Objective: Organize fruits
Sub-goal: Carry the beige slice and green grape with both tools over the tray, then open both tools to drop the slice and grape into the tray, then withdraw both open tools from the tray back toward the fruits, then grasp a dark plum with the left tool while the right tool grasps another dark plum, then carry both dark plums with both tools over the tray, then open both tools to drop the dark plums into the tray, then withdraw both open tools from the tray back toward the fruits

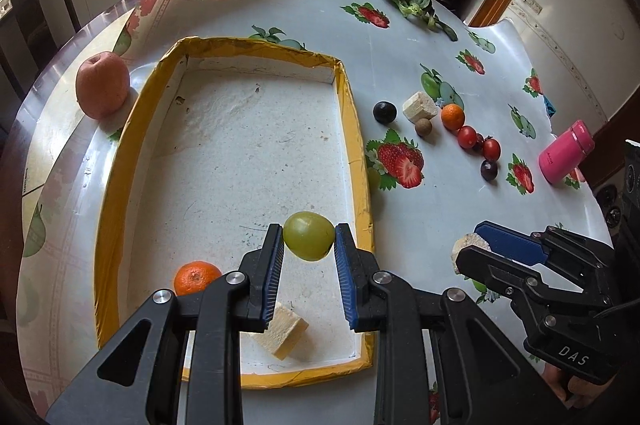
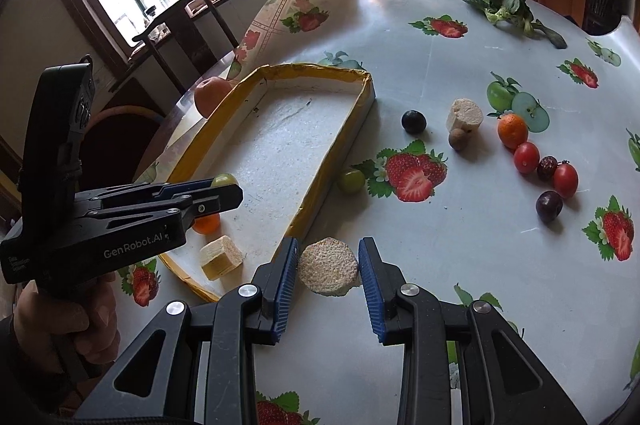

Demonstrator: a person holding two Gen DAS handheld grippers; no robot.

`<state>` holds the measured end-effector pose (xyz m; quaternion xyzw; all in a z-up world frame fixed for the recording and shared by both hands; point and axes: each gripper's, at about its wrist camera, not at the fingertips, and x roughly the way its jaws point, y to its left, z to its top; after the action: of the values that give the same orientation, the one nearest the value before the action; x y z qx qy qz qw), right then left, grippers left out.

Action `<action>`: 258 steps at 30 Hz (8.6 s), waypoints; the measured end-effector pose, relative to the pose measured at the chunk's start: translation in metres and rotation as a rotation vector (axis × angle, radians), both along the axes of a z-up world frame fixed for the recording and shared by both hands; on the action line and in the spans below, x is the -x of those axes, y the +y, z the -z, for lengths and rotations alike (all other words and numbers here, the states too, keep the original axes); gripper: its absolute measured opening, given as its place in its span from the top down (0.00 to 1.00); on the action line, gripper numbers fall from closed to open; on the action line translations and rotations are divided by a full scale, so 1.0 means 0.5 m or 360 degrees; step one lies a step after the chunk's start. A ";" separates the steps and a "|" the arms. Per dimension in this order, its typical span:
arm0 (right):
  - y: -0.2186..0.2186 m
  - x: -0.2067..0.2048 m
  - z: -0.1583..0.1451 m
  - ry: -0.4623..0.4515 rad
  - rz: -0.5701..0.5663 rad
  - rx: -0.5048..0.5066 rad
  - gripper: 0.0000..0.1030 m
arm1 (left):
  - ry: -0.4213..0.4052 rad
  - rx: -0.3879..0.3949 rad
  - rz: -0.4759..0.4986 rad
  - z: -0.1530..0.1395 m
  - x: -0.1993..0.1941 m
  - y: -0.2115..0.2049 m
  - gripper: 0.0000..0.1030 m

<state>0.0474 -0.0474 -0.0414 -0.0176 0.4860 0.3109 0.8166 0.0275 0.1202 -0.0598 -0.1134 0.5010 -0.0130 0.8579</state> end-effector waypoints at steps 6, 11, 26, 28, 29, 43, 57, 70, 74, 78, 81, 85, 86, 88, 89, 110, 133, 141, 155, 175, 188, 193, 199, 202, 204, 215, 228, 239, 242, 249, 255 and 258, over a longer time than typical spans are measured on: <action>0.051 -0.009 -0.006 0.0000 -0.0066 -0.0015 0.69 | 0.0003 0.0001 -0.0049 0.004 -0.004 0.037 0.78; 0.118 -0.020 -0.005 -0.0006 -0.0158 -0.0025 0.69 | 0.0025 0.0007 -0.0113 0.013 -0.022 0.088 0.77; 0.285 -0.029 0.116 0.0068 -0.0404 0.0187 0.69 | 0.0181 -0.0045 -0.0134 0.105 -0.072 0.126 0.77; 0.288 -0.032 0.128 0.0078 -0.0405 0.0206 0.69 | 0.0204 -0.0041 -0.0132 0.115 -0.074 0.125 0.77; 0.290 -0.035 0.132 0.0082 -0.0402 0.0218 0.68 | 0.0210 -0.0036 -0.0132 0.118 -0.073 0.126 0.77; 0.210 -0.020 0.078 0.0075 -0.0295 0.0117 0.57 | 0.0086 -0.0079 -0.0196 0.045 -0.036 0.125 0.42; -0.034 -0.003 0.037 0.0065 0.0110 0.0058 0.57 | 0.0038 -0.0040 -0.0088 0.014 -0.035 0.041 0.43; -0.203 -0.010 0.041 0.0072 0.0382 0.0068 0.57 | 0.0019 -0.0002 0.0139 -0.003 -0.051 -0.106 0.42; -0.227 -0.010 0.041 0.0073 0.0420 0.0067 0.57 | 0.0024 0.0007 0.0189 -0.003 -0.057 -0.140 0.42; -0.250 -0.011 0.045 0.0076 0.0455 0.0072 0.57 | 0.0031 0.0028 0.0223 0.000 -0.066 -0.169 0.42; -0.266 -0.017 0.050 0.0081 0.0483 0.0080 0.57 | 0.0043 0.0033 0.0234 0.005 -0.077 -0.186 0.43; -0.277 -0.039 0.060 0.0082 0.0520 0.0098 0.57 | 0.0056 0.0037 0.0221 0.013 -0.101 -0.200 0.42; -0.277 -0.049 0.063 0.0082 0.0526 0.0105 0.57 | 0.0057 0.0037 0.0214 0.016 -0.108 -0.201 0.42; -0.277 -0.072 0.070 0.0086 0.0542 0.0108 0.57 | 0.0061 0.0022 0.0196 0.021 -0.127 -0.204 0.42; -0.275 -0.084 0.073 0.0083 0.0548 0.0115 0.57 | 0.0066 0.0017 0.0190 0.024 -0.140 -0.206 0.42; -0.246 -0.236 0.134 0.0050 0.0608 0.0185 0.58 | 0.0153 -0.0325 0.0255 0.130 -0.346 -0.239 0.44; -0.253 -0.132 0.060 0.0008 0.0549 0.0078 0.74 | -0.0010 0.0080 0.0202 0.017 -0.204 -0.165 0.78; -0.229 -0.082 0.037 -0.0007 0.0491 0.0071 0.74 | -0.0009 0.0069 0.0154 -0.003 -0.135 -0.150 0.78; -0.166 -0.027 0.004 -0.0040 0.0388 0.0061 0.74 | -0.0022 0.0054 0.0050 -0.022 -0.045 -0.092 0.78; -0.009 0.003 -0.007 -0.0041 0.0161 0.0063 0.74 | -0.0020 0.0018 -0.0157 -0.021 0.022 0.056 0.78; 0.165 -0.032 0.011 -0.0046 -0.0083 0.0083 0.74 | 0.0033 0.0009 -0.0255 0.014 -0.010 0.134 0.78; 0.238 -0.062 0.049 -0.0036 -0.0190 0.0169 0.74 | 0.0078 -0.0003 -0.0271 0.042 -0.048 0.144 0.78; 0.289 -0.087 0.102 -0.0022 -0.0268 0.0272 0.74 | 0.0155 -0.0052 -0.0247 0.084 -0.075 0.138 0.78; 0.290 -0.095 0.130 0.0023 -0.0268 0.0292 0.73 | 0.0205 -0.0056 -0.0242 0.106 -0.077 0.137 0.78; 0.289 -0.096 0.144 0.0046 -0.0265 0.0307 0.71 | 0.0245 -0.0046 -0.0253 0.119 -0.077 0.140 0.77; 0.251 -0.080 0.119 0.0028 -0.0234 0.0222 0.49 | 0.0140 -0.0027 -0.0315 0.067 -0.049 0.153 0.51; 0.114 -0.036 0.024 -0.0036 -0.0015 0.0077 0.49 | 0.0051 0.0019 -0.0263 0.009 -0.024 0.109 0.51; -0.025 -0.016 0.016 -0.0018 0.0204 0.0088 0.49 | 0.0015 0.0019 -0.0107 -0.018 -0.031 0.011 0.51; -0.051 -0.011 0.015 -0.0015 0.0241 0.0091 0.49 | 0.0008 0.0019 -0.0075 -0.023 -0.034 -0.012 0.51; -0.105 -0.004 0.021 -0.0004 0.0315 0.0098 0.49 | 0.0012 0.0029 0.0015 -0.027 -0.045 -0.073 0.51; -0.154 -0.009 0.030 0.0008 0.0389 0.0106 0.49 | 0.0028 0.0028 0.0097 -0.024 -0.062 -0.129 0.51; -0.184 -0.016 0.035 0.0011 0.0439 0.0109 0.49 | 0.0035 0.0019 0.0144 -0.021 -0.079 -0.157 0.51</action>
<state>0.0556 -0.1395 -0.0591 0.0225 0.4970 0.1790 0.8488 0.0671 0.0416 -0.0493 -0.0957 0.5149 -0.0535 0.8502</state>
